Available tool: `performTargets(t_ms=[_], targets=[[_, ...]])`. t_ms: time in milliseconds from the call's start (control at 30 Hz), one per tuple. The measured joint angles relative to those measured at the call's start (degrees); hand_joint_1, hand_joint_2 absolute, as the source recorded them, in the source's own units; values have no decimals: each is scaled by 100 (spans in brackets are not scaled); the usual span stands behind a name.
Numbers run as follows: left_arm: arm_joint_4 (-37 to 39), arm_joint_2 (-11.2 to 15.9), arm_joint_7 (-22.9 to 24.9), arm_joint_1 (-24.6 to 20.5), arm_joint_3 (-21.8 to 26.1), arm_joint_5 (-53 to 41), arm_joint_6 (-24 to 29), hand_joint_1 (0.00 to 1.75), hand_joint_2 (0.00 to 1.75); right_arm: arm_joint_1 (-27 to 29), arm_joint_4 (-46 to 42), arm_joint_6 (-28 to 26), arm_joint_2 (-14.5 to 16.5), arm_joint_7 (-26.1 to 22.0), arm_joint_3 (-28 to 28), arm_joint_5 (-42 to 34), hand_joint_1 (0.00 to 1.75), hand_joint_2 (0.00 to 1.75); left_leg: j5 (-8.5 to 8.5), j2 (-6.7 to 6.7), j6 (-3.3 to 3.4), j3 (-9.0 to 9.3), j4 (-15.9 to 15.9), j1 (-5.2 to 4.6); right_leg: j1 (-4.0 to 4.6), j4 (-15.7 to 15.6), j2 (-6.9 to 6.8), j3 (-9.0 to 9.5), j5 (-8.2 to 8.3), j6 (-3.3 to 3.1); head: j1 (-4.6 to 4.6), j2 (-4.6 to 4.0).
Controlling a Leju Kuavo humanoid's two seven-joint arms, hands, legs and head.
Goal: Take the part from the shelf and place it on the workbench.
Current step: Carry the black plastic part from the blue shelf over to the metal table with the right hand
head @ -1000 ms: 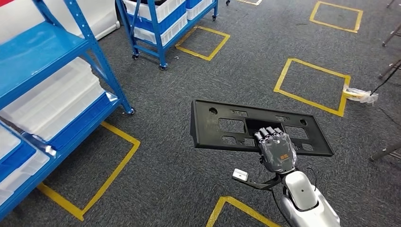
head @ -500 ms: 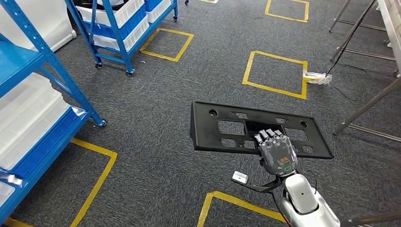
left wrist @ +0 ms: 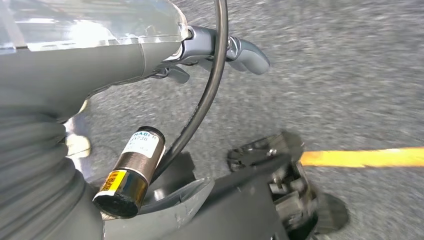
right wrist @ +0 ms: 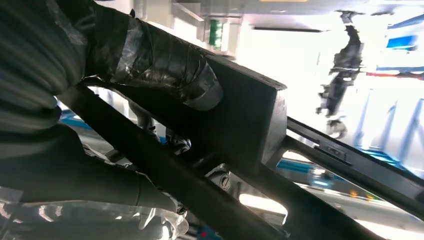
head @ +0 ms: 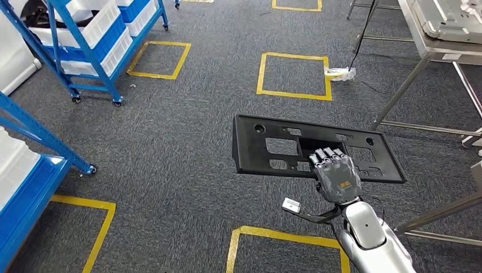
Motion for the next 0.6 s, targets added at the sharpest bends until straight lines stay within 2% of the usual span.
performTargets(t_ms=[33, 67, 100, 133, 167, 200, 233, 300, 333, 367, 400, 433, 467, 500, 533, 567, 600], targets=[[-3, 1, -1, 5, 1, 0, 0, 0, 175, -18, 1, 0, 0, 1, -1, 0, 175, 175, -191, -193, 0, -166, 359, 4, 7, -4, 59, 2, 2, -35, 1, 0], [-3, 1, -1, 14, 2, 0, 0, 0, 175, -36, 3, 0, 0, 1, -1, 0, 175, 175, -386, -323, 17, -380, 790, -1, 23, -5, 127, 1, 2, -61, 1, 0], [-3, 2, 0, 27, 3, 0, 0, 0, 175, -43, 7, 1, 0, 1, -1, 0, 175, 175, -524, -385, 38, -591, 1192, -3, 43, -3, 208, 1, 2, -75, 1, 0], [-3, 2, 1, 39, 4, 1, 1, 0, 175, -44, 14, 1, 0, 0, -1, 0, 175, 175, -554, -405, 64, -740, 1438, -6, 62, -2, 297, 3, 1, -83, 1, 0], [-3, 2, 2, 47, 5, 1, 3, 0, 175, -44, 22, 0, 0, -2, -1, 0, 175, 175, -459, -416, 95, -786, 1451, -11, 76, 1, 387, 8, 1, -84, 1, 0], [-3, 4, 2, 48, 6, 1, 9, 0, 175, -46, 29, -1, 0, -5, -1, 0, 175, 175, -256, -443, 132, -724, 1229, -20, 85, 5, 476, 16, 1, -84, 1, 0], [-3, 8, -1, 44, 8, 1, 19, 0, 175, -54, 34, -2, 0, -7, -1, 0, 175, 175, 3, -521, 173, -581, 836, -32, 86, 8, 559, 23, 1, -84, 1, 0], [-3, 22, -18, 40, 16, 4, 46, 0, 175, -106, 52, -2, 0, -11, -1, 2, 175, 175, 351, -784, 239, -301, 89, -43, 84, 25, 710, 8, 8, -66, 1, 0], [-4, 28, -32, 35, 22, 8, 60, 0, 175, -144, 67, -1, -1, -12, 0, 3, 175, 175, 410, -873, 252, -226, -114, -50, 70, 28, 781, -15, 20, -43, 2, 0], [-4, 31, -45, 29, 32, 14, 72, 0, 175, -183, 86, 1, -2, -13, 0, 5, 175, 175, 403, -893, 258, -199, -186, -54, 55, 21, 855, -41, 39, -7, 0, 0], [-4, 32, -58, 22, 44, 20, 85, 0, 175, -211, 104, 1, -9, -15, 0, 5, 175, 175, 415, -830, 262, -181, -230, -56, 43, 1, 931, -63, 64, 36, -1, 0], [-5, 32, -69, 13, 58, 25, 97, 0, 175, -227, 123, 1, -22, -17, 0, 2, 175, 175, 443, -756, 277, -156, -271, -51, 36, 0, 909, -77, 71, 67, -1, 0], [-5, 31, -76, 13, 73, 30, 109, 0, 175, -246, 143, -1, -41, -19, 0, -5, 175, 175, 475, -683, 301, -129, -326, -41, 49, 48, 781, -107, 35, 89, 3, 0], [-5, 30, -81, 19, 87, 31, 119, 0, 175, -268, 162, -2, -58, -21, 0, -11, 175, 175, 505, -606, 323, -106, -382, -31, 65, 193, 594, -179, -63, 105, 8, 0], [-5, 28, -81, 33, 99, 29, 126, 0, 175, -292, 180, -4, -70, -21, 1, -17, 175, 175, 523, -528, 339, -92, -416, -28, 71, 462, 369, -305, -221, 116, 12, 0], [-5, 29, -77, 57, 110, 28, 132, 0, 175, -313, 197, -8, -76, -21, 1, -21, 175, 175, 524, -452, 350, -88, -427, -34, 69, 817, 219, -480, -406, 137, 16, 0], [-5, 31, -72, 83, 119, 26, 138, 0, 175, -319, 215, -11, -75, -21, 2, -21, 175, 175, 519, -366, 352, -90, -425, -37, 51, 1186, 154, -661, -560, 161, 15, 0]])
